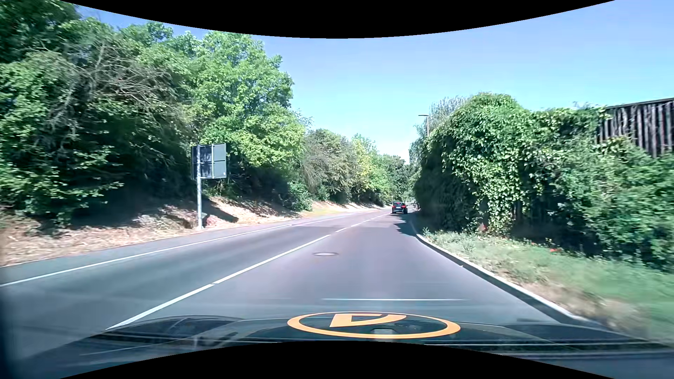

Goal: Follow the waypoints while adhering to traffic rules and regulations

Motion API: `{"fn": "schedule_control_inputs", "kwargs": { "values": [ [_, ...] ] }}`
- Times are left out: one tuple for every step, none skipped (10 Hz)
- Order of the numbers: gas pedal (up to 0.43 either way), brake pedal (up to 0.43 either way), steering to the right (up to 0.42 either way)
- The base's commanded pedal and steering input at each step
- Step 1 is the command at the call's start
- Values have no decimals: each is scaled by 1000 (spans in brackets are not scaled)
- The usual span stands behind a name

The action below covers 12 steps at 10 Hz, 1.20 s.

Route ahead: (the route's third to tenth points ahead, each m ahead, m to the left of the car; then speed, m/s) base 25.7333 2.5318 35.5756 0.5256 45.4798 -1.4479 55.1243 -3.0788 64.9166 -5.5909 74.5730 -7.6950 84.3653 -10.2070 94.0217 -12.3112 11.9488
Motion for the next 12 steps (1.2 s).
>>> {"fn": "schedule_control_inputs", "kwargs": {
  "values": [
    [248, 0, 27],
    [248, 0, 28],
    [240, 0, 27],
    [228, 0, 28],
    [220, 0, 29],
    [220, 0, 32],
    [220, 0, 34],
    [189, 0, 35],
    [189, 0, 36],
    [177, 0, 36],
    [169, 0, 35],
    [157, 0, 35]
  ]
}}
